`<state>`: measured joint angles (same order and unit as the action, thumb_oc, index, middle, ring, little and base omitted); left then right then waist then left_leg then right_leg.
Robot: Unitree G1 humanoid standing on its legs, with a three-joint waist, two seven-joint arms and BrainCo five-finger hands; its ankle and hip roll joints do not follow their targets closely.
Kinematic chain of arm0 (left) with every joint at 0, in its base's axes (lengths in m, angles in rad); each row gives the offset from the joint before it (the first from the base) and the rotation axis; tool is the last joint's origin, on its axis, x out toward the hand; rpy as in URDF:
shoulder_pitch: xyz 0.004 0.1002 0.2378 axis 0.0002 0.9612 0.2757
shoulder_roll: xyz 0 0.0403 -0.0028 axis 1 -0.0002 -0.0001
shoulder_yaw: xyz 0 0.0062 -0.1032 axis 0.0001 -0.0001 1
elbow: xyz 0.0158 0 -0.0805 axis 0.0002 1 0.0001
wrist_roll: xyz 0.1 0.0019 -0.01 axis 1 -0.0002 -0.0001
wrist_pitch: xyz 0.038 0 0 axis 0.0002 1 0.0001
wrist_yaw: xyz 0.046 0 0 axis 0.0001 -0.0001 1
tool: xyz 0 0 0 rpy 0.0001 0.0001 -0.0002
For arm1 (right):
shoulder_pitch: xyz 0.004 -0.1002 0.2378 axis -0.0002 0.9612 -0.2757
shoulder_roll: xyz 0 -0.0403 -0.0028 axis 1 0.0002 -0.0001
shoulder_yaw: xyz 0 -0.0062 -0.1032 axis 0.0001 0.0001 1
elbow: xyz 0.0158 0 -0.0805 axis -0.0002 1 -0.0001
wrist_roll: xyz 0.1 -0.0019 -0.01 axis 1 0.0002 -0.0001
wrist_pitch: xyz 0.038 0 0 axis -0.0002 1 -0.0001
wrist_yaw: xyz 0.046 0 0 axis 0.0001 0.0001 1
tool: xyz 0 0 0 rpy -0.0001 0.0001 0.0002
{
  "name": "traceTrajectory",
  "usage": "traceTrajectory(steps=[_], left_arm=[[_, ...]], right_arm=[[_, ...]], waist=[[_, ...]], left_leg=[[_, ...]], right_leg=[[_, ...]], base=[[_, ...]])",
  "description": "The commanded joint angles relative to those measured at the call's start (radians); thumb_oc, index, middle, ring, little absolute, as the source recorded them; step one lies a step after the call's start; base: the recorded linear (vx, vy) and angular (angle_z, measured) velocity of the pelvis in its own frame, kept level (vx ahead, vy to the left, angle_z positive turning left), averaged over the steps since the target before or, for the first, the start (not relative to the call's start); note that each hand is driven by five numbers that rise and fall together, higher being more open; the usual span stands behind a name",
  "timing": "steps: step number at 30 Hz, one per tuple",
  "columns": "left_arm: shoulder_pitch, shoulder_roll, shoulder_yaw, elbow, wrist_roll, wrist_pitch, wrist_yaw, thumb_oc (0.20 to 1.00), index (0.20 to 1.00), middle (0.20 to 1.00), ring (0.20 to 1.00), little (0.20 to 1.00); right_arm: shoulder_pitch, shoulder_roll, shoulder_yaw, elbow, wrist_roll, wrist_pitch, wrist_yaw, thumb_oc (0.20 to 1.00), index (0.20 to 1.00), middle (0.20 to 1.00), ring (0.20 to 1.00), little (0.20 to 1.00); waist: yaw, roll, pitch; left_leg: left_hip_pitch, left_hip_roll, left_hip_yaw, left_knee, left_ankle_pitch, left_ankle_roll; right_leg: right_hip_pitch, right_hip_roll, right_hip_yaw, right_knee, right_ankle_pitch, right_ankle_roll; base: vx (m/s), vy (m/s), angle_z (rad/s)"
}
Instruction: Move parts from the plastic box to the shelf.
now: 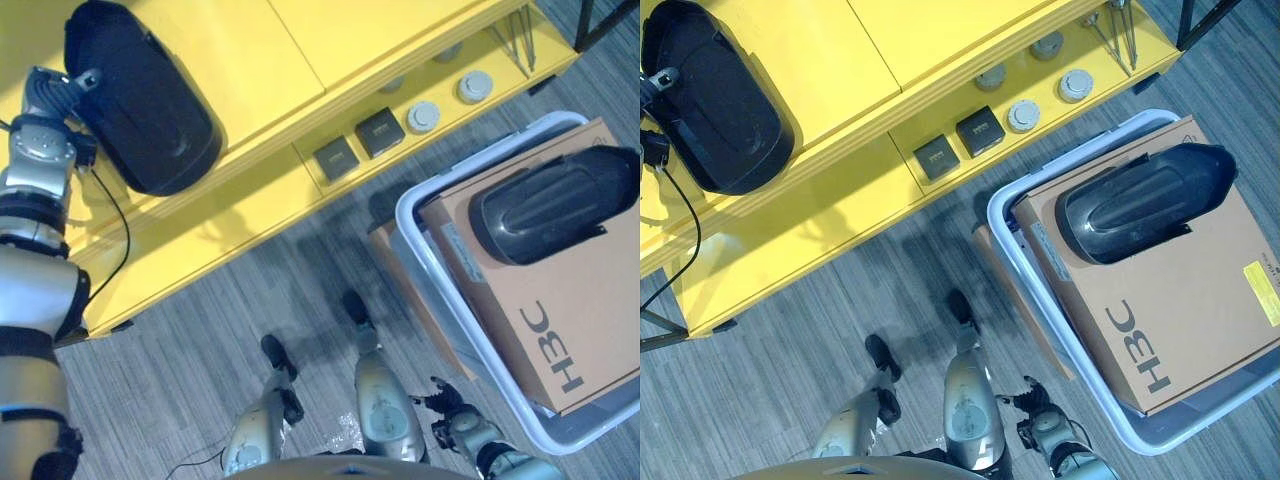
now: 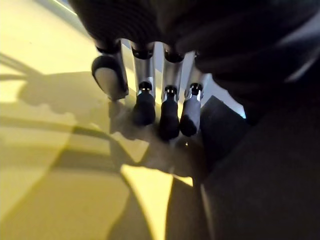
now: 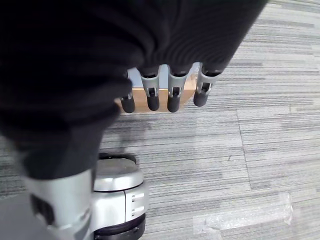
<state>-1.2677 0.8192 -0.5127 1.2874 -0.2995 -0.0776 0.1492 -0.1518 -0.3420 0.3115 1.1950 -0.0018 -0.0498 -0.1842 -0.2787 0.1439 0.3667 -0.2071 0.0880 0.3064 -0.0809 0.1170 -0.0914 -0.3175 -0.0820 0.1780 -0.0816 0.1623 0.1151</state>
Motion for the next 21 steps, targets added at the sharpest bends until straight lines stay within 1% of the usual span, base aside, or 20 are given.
traceTrajectory(steps=[1,4,6,7,9,10,11,13,14,15,16,17,18,19,20,21], left_arm=[[-0.08,0.06,-0.001,0.074,0.016,-0.003,0.034,1.0,1.0,1.0,1.0,1.0],[-0.086,0.058,0.011,0.047,0.024,-0.013,0.085,1.0,1.0,1.0,1.0,1.0],[-0.066,0.054,0.047,-0.014,-0.01,-0.04,0.127,1.0,1.0,1.0,1.0,1.0],[-0.065,0.054,0.048,-0.015,-0.01,-0.039,0.127,1.0,1.0,1.0,1.0,1.0],[-0.026,0.035,0.113,-0.099,-0.117,-0.087,0.161,1.0,1.0,1.0,1.0,1.0],[-0.026,0.035,0.114,-0.1,-0.116,-0.087,0.162,1.0,1.0,1.0,1.0,1.0],[0.001,0.037,0.133,-0.143,-0.135,-0.106,0.163,1.0,1.0,1.0,1.0,1.0],[0.024,0.052,0.133,-0.169,-0.096,-0.102,0.183,1.0,1.0,1.0,1.0,1.0],[0.025,0.048,0.134,-0.184,-0.085,-0.104,0.205,1.0,1.0,1.0,1.0,1.0],[0.07,0.02,0.165,-0.271,-0.069,-0.117,0.261,1.0,1.0,1.0,1.0,1.0],[0.073,0.02,0.167,-0.274,-0.068,-0.116,0.262,1.0,1.0,1.0,1.0,1.0],[0.184,0.015,0.2,-0.469,-0.009,-0.143,0.294,1.0,1.0,1.0,1.0,1.0],[0.194,0.015,0.207,-0.477,-0.007,-0.14,0.296,1.0,1.0,1.0,1.0,1.0],[0.278,0.005,0.251,-0.576,-0.018,-0.176,0.298,1.0,1.0,1.0,1.0,1.0],[0.429,-0.056,0.318,-0.781,0.015,-0.202,0.308,1.0,1.0,1.0,1.0,1.0],[0.511,-0.071,0.341,-0.878,0.041,-0.206,0.292,1.0,1.0,1.0,1.0,1.0]], right_arm=[[-0.005,0.001,0.032,0.045,0.027,-0.002,-0.013,1.0,1.0,1.0,1.0,1.0],[-0.001,0.004,0.032,0.043,0.029,-0.005,-0.018,1.0,1.0,1.0,1.0,1.0],[0.007,0.003,0.026,0.037,0.03,-0.007,-0.019,1.0,1.0,1.0,1.0,1.0],[0.006,0.003,0.027,0.037,0.03,-0.007,-0.019,1.0,1.0,1.0,1.0,1.0],[0.009,0.004,0.012,0.04,0.035,-0.001,-0.016,1.0,1.0,1.0,1.0,1.0],[0.009,0.004,0.012,0.04,0.035,-0.001,-0.016,1.0,1.0,1.0,1.0,1.0],[0.018,0.002,0.002,0.037,0.036,0.0,-0.016,1.0,1.0,1.0,1.0,1.0],[0.044,-0.001,-0.013,0.035,0.028,-0.001,-0.005,1.0,1.0,1.0,1.0,1.0],[0.049,0.0,-0.015,0.041,0.025,-0.001,-0.001,1.0,1.0,1.0,1.0,1.0],[0.05,0.005,-0.023,0.049,0.022,0.005,-0.004,1.0,1.0,1.0,1.0,1.0],[0.05,0.004,-0.022,0.049,0.022,0.005,-0.004,1.0,1.0,1.0,1.0,1.0],[0.053,0.015,-0.044,0.046,0.031,0.003,-0.006,1.0,1.0,1.0,1.0,1.0],[0.055,0.013,-0.042,0.046,0.031,0.003,-0.007,1.0,1.0,1.0,1.0,1.0],[0.063,0.018,-0.056,0.038,0.032,0.001,-0.005,1.0,1.0,1.0,1.0,1.0],[0.078,0.024,-0.058,0.021,0.015,-0.003,0.001,1.0,1.0,1.0,1.0,1.0],[0.09,0.028,-0.066,0.021,0.01,-0.003,0.003,1.0,1.0,1.0,1.0,1.0]], waist=[[-0.005,-0.001,-0.026],[-0.005,-0.004,-0.036],[-0.003,-0.012,-0.046],[-0.002,-0.011,-0.049],[0.005,-0.016,-0.072],[0.006,-0.016,-0.073],[0.01,-0.016,-0.086],[0.022,-0.016,-0.118],[0.028,-0.016,-0.133],[0.041,-0.02,-0.162],[0.042,-0.018,-0.164],[0.056,-0.032,-0.188],[0.054,-0.03,-0.188],[0.064,-0.042,-0.2],[0.076,-0.06,-0.224],[0.081,-0.067,-0.235]], left_leg=[[0.015,0.038,-0.07,-0.006,0.022,-0.037],[0.029,0.042,-0.07,-0.006,0.019,-0.037],[0.051,0.044,-0.07,-0.006,0.01,-0.036],[0.047,0.046,-0.069,-0.006,0.013,-0.037],[0.086,0.047,-0.063,-0.006,-0.003,-0.035],[0.085,0.047,-0.062,-0.006,-0.003,-0.035],[0.104,0.048,-0.056,-0.006,-0.009,-0.035],[0.142,0.05,-0.048,-0.006,-0.018,-0.034],[0.167,0.05,-0.047,-0.006,-0.024,-0.034],[0.207,0.048,-0.055,-0.006,-0.034,-0.031],[0.205,0.05,-0.054,-0.006,-0.032,-0.032],[0.234,0.049,-0.062,-0.006,-0.04,-0.031],[0.236,0.049,-0.062,-0.006,-0.04,-0.03],[0.251,0.051,-0.064,-0.006,-0.044,-0.031],[0.273,0.053,-0.072,-0.006,-0.048,-0.031],[0.283,0.054,-0.075,-0.006,-0.052,-0.029]], right_leg=[[0.045,-0.014,0.014,0.018,-0.052,0.04],[0.058,-0.011,0.014,0.018,-0.057,0.039],[0.08,-0.008,0.01,0.019,-0.066,0.038],[0.075,-0.007,0.011,0.02,-0.063,0.038],[0.106,-0.005,0.008,0.024,-0.075,0.04],[0.105,-0.005,0.008,0.025,-0.075,0.04],[0.124,-0.006,0.004,0.024,-0.079,0.041],[0.163,-0.011,-0.003,0.023,-0.088,0.042],[0.185,-0.012,-0.011,0.026,-0.097,0.041],[0.222,-0.015,-0.023,0.042,-0.12,0.04],[0.219,-0.014,-0.022,0.042,-0.117,0.039],[0.25,-0.014,-0.034,0.054,-0.13,0.037],[0.252,-0.015,-0.034,0.053,-0.131,0.037],[0.268,-0.013,-0.036,0.059,-0.137,0.035],[0.292,-0.011,-0.044,0.063,-0.147,0.031],[0.306,-0.013,-0.051,0.061,-0.151,0.03]], base=[[0.0,0.0,0.0],[0.0,0.0,0.0],[0.0,0.0,0.0],[0.0,0.0,0.0],[0.04,0.003,0.02],[0.04,0.007,-0.01],[0.07,0.017,-0.04],[0.1,0.017,-0.03],[0.1,0.013,-0.02],[0.07,0.007,0.0],[0.06,-0.004,0.04],[0.01,-0.01,0.09],[0.03,-0.011,0.08],[0.02,-0.012,0.13],[0.03,-0.018,0.1],[0.03,-0.004,0.16]])
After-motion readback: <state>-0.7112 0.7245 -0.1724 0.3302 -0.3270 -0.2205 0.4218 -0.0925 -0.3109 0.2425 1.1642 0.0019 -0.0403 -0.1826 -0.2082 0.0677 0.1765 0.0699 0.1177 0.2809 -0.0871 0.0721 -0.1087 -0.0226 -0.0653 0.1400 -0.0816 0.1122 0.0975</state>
